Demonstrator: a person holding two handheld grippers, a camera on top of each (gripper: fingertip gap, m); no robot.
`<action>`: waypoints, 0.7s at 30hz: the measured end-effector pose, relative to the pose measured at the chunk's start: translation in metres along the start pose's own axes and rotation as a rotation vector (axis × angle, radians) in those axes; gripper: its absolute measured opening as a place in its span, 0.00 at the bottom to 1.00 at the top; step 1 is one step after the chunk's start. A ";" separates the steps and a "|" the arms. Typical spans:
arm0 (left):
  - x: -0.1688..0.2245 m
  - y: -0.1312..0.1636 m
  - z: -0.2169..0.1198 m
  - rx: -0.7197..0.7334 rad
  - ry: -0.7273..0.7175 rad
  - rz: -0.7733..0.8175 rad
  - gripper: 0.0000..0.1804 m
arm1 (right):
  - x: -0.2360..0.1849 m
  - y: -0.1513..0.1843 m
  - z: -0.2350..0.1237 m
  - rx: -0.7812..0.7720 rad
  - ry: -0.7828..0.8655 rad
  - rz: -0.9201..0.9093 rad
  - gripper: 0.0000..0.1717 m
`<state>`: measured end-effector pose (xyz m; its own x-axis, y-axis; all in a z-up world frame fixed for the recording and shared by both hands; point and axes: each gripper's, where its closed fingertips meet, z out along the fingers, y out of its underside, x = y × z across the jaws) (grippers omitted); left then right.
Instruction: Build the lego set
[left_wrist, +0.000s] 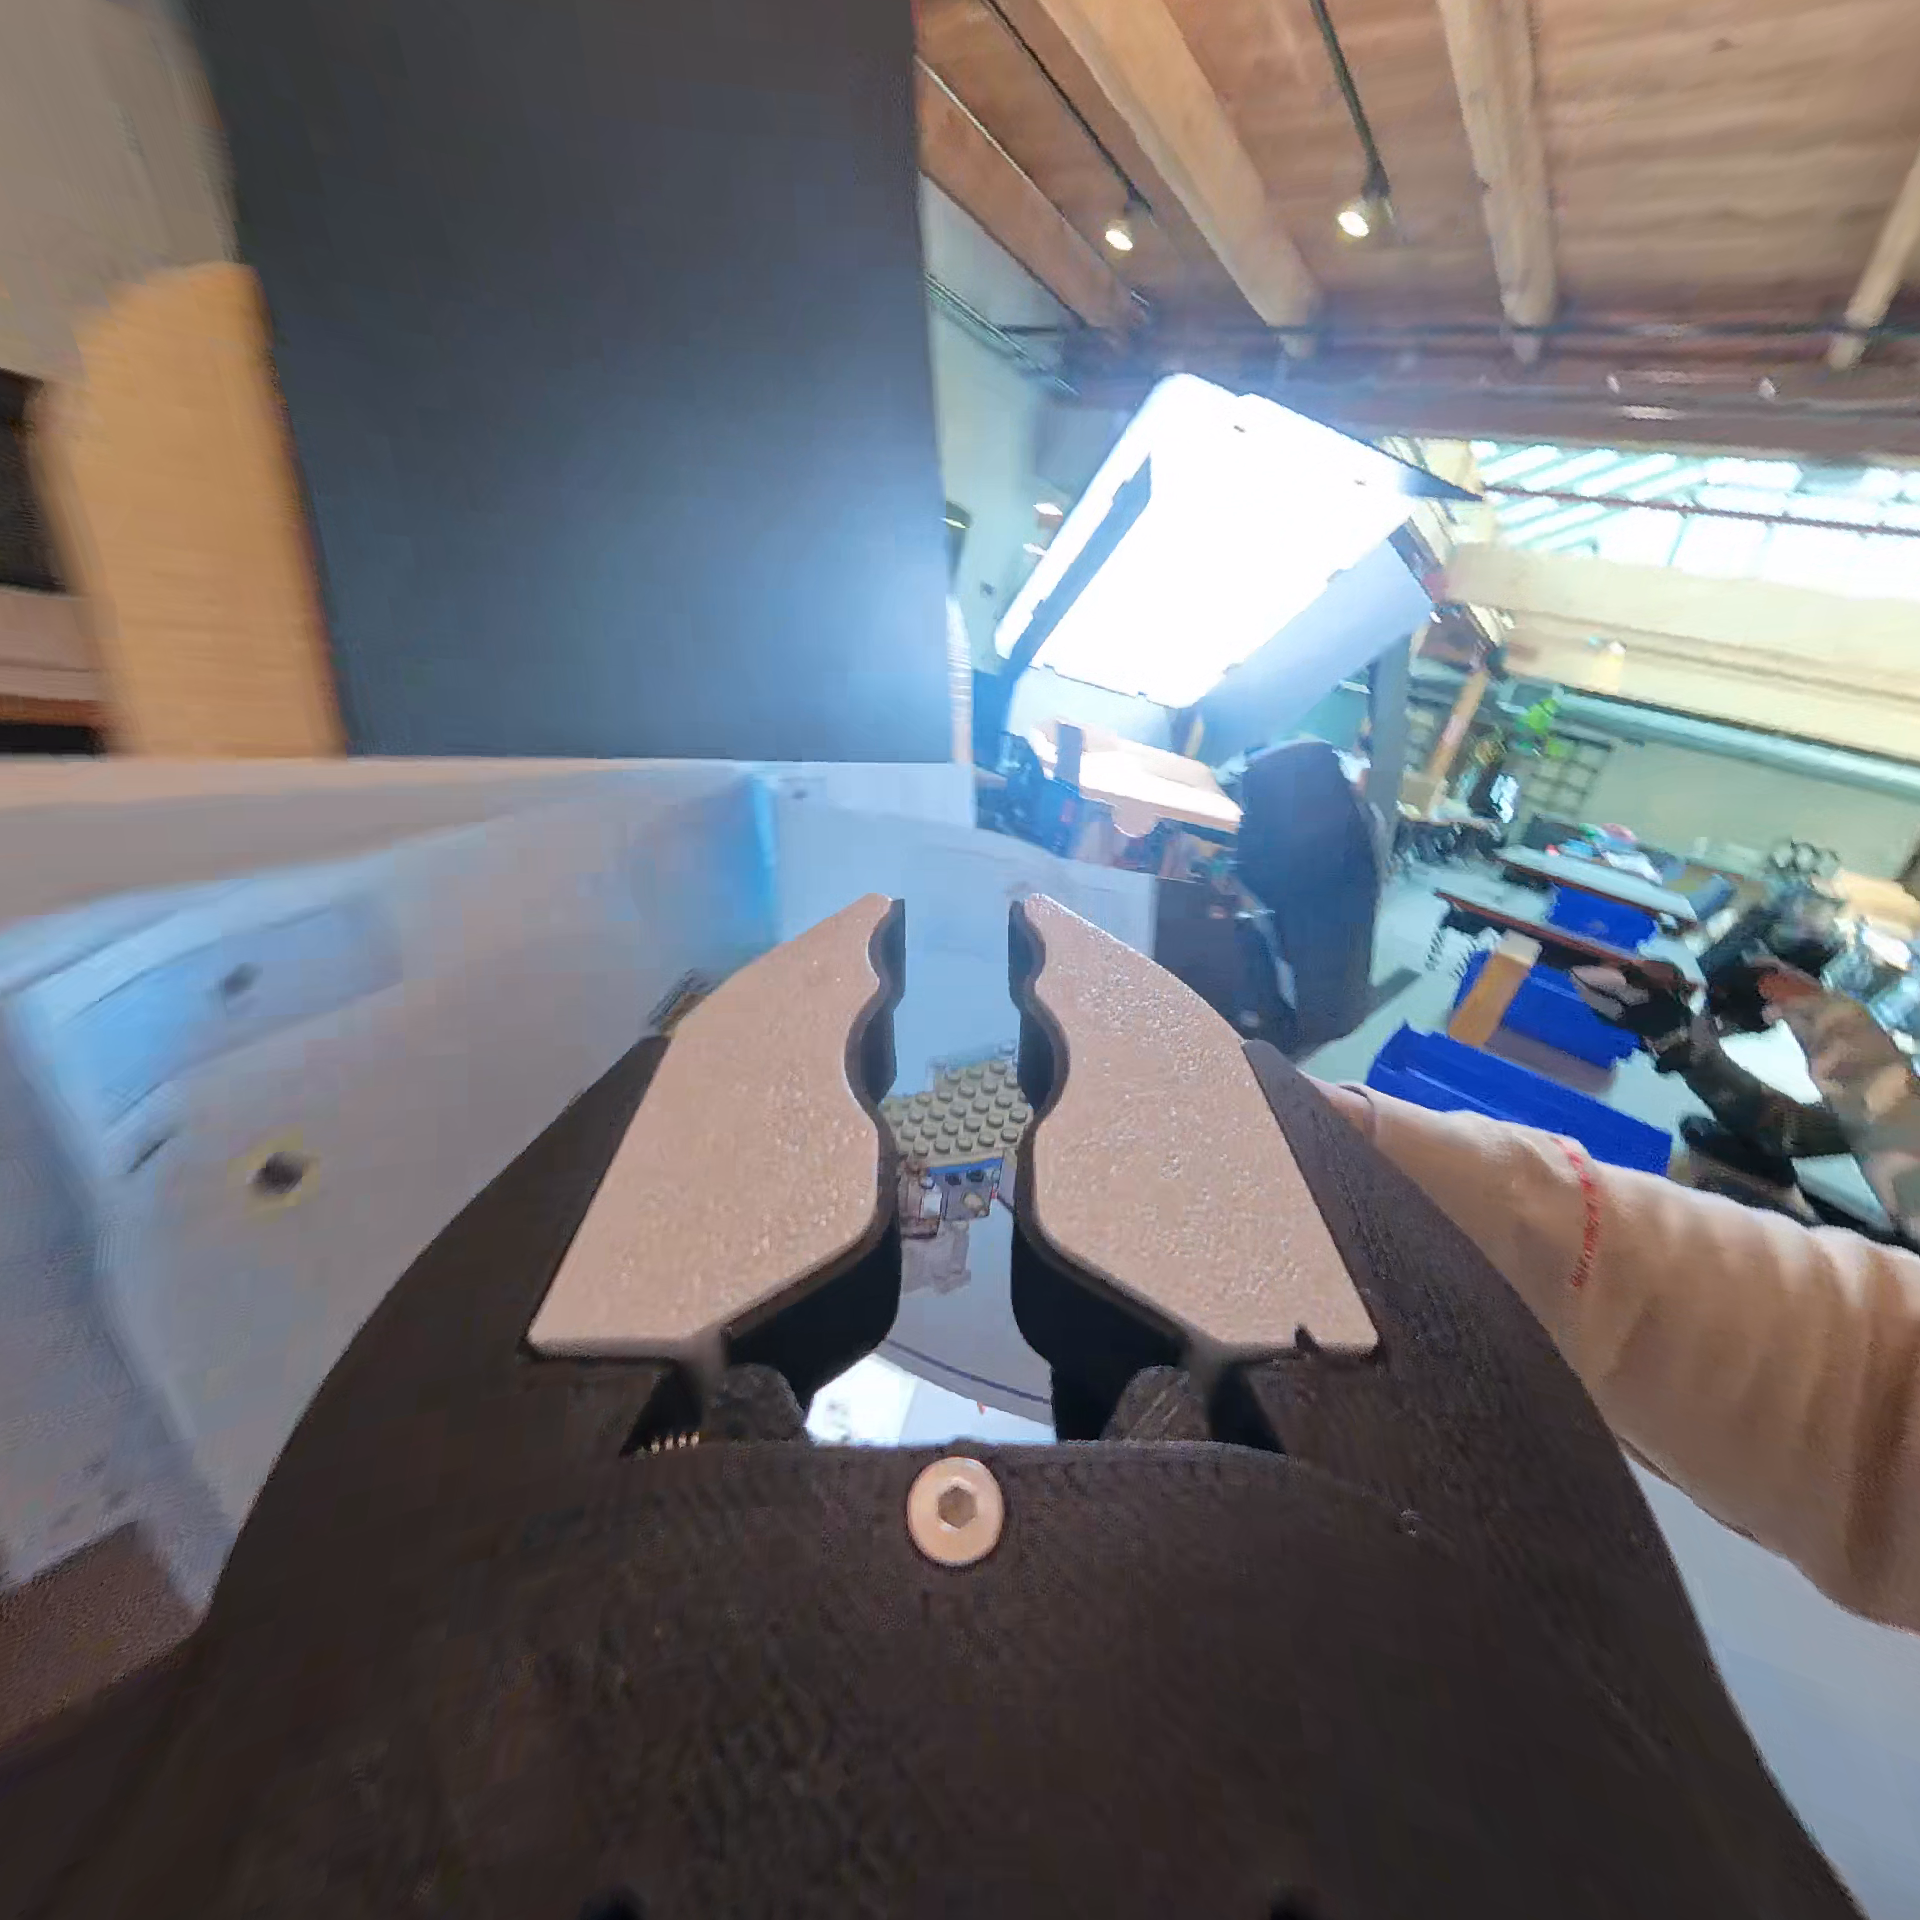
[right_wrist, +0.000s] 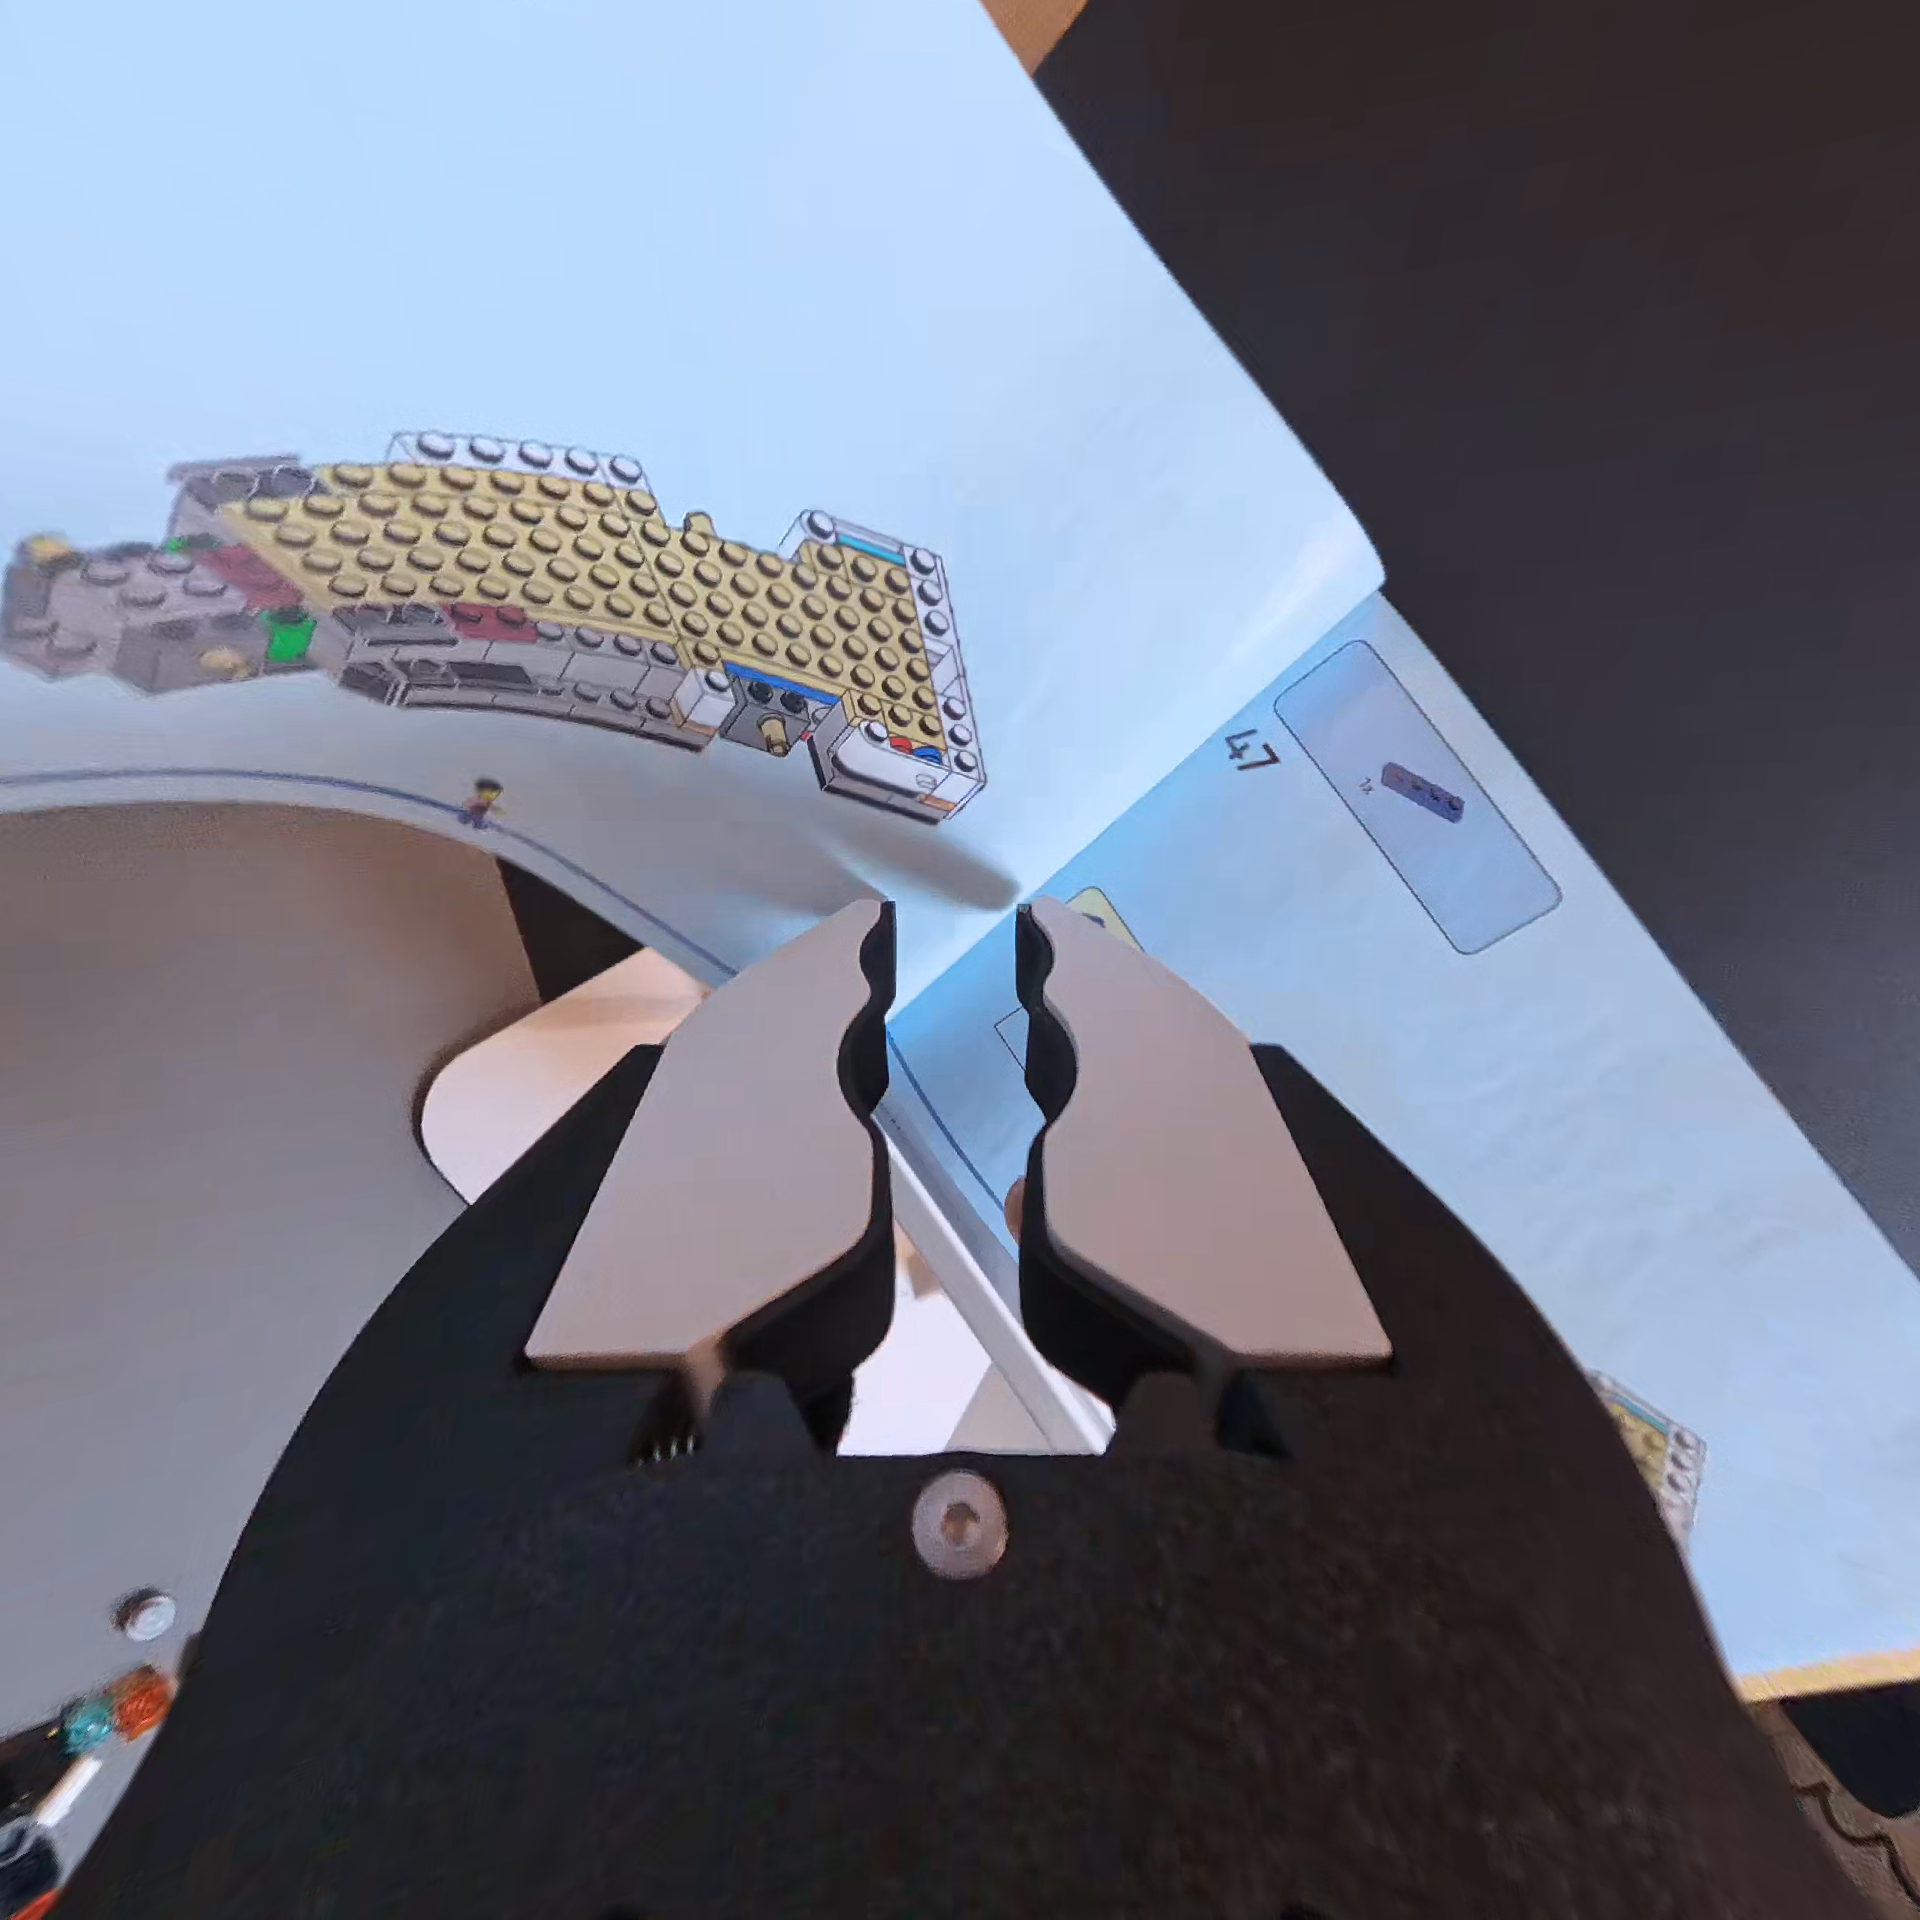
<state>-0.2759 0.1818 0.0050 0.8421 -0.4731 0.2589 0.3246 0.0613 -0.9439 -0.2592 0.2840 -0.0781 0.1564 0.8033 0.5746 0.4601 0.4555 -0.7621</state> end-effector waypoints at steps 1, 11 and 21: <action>-0.012 0.002 -0.009 0.015 -0.034 -0.041 0.10 | -0.001 0.003 0.000 -0.006 0.001 0.005 0.13; -0.112 0.090 -0.075 0.109 -0.484 -0.353 0.09 | -0.009 0.006 0.013 -0.058 -0.016 -0.039 0.12; -0.116 0.152 -0.018 0.133 -0.235 -0.738 0.23 | -0.015 -0.007 0.023 -0.272 0.130 -0.181 0.12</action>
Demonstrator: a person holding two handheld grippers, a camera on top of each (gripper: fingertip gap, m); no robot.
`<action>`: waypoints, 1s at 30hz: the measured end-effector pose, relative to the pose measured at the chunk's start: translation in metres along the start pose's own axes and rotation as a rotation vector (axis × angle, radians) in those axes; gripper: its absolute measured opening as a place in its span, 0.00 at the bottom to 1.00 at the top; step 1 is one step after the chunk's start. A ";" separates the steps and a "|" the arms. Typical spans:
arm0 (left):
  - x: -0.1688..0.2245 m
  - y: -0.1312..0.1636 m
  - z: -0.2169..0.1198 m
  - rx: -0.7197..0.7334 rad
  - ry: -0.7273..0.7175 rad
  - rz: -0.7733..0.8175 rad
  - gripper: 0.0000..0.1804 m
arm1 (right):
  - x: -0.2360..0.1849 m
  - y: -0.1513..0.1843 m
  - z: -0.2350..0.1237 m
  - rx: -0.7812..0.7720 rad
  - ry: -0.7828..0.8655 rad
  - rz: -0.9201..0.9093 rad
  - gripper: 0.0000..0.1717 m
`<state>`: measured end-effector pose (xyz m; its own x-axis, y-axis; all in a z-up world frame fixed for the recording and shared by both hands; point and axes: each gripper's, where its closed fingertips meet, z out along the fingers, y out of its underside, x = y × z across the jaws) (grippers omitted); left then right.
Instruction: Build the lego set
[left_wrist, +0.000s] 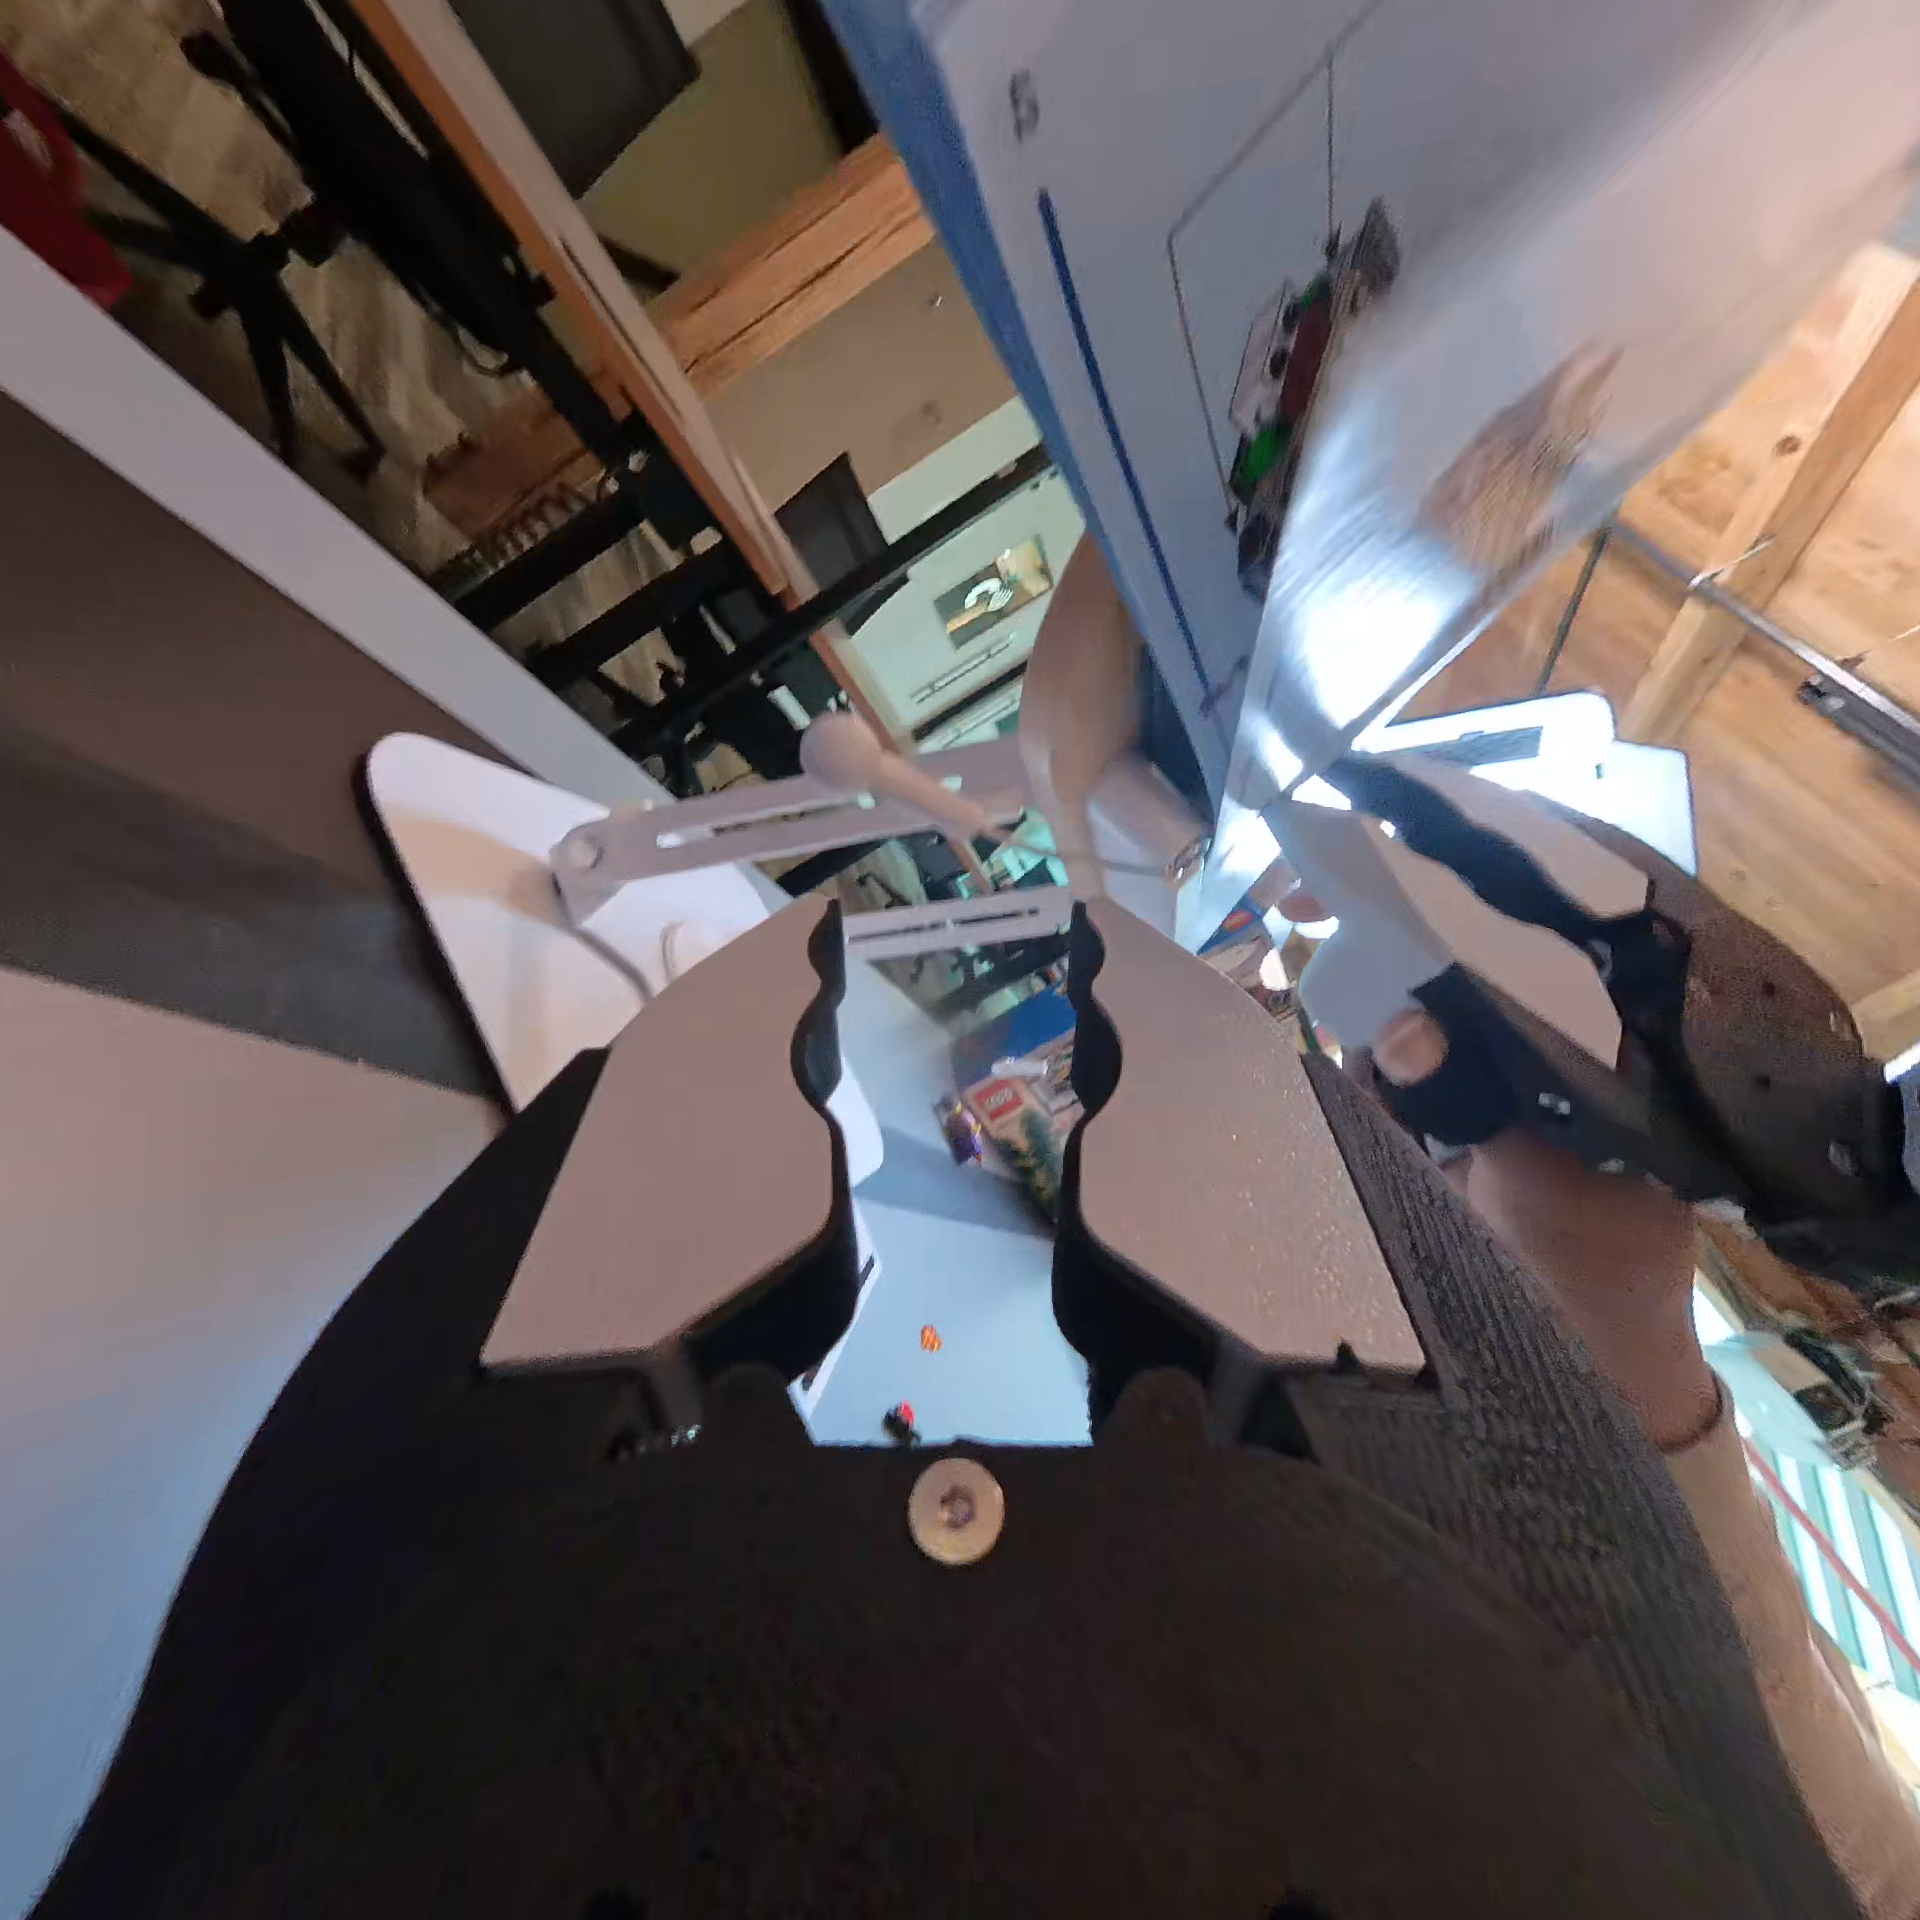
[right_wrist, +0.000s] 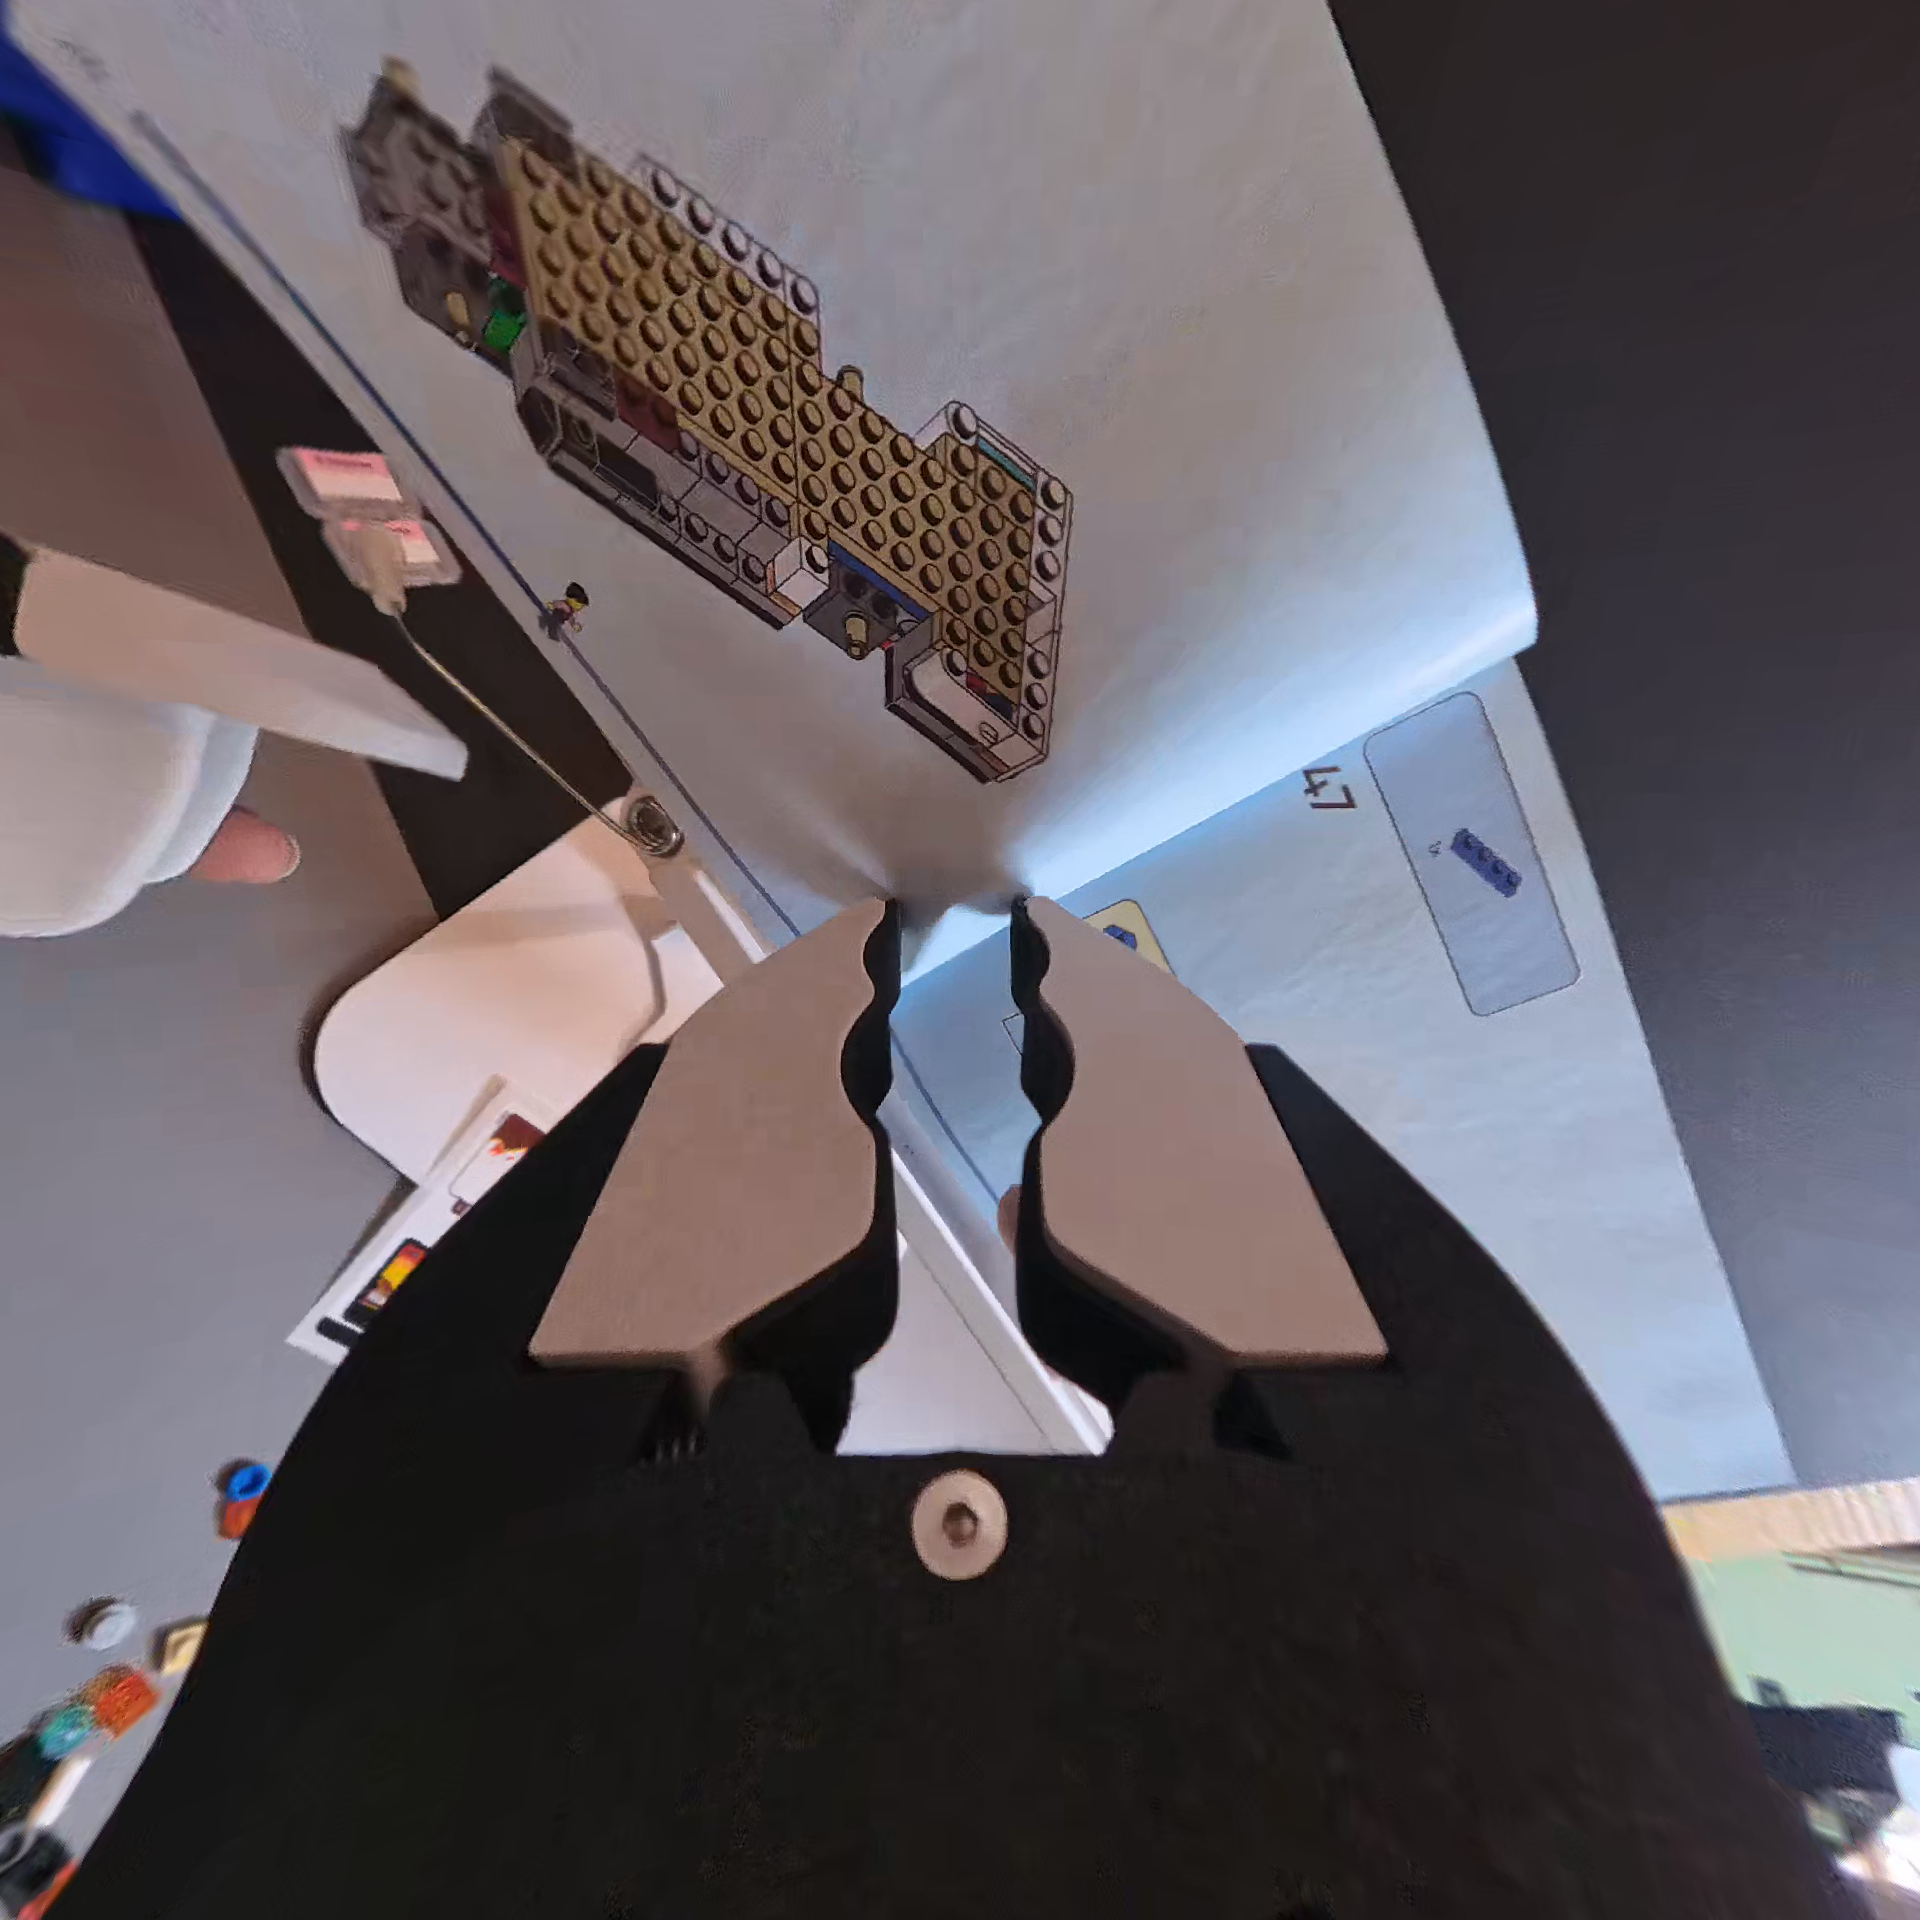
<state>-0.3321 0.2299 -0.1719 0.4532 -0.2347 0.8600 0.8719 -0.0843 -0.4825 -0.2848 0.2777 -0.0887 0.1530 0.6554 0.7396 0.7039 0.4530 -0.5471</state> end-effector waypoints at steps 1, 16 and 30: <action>0.001 -0.006 0.002 0.022 0.013 -0.016 0.23 | 0.000 -0.002 -0.001 -0.006 0.020 -0.025 0.12; 0.011 -0.007 0.011 0.044 0.147 -0.147 0.21 | 0.010 -0.014 0.011 -0.067 0.176 -0.229 0.00; 0.020 -0.018 0.016 0.123 0.149 -0.150 0.05 | 0.022 0.007 0.005 -0.068 0.148 -0.106 0.02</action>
<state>-0.3357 0.2421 -0.1432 0.2924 -0.3696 0.8820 0.9476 -0.0123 -0.3193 -0.2799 0.2978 -0.0783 0.1722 0.5082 0.8438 0.7656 0.4699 -0.4393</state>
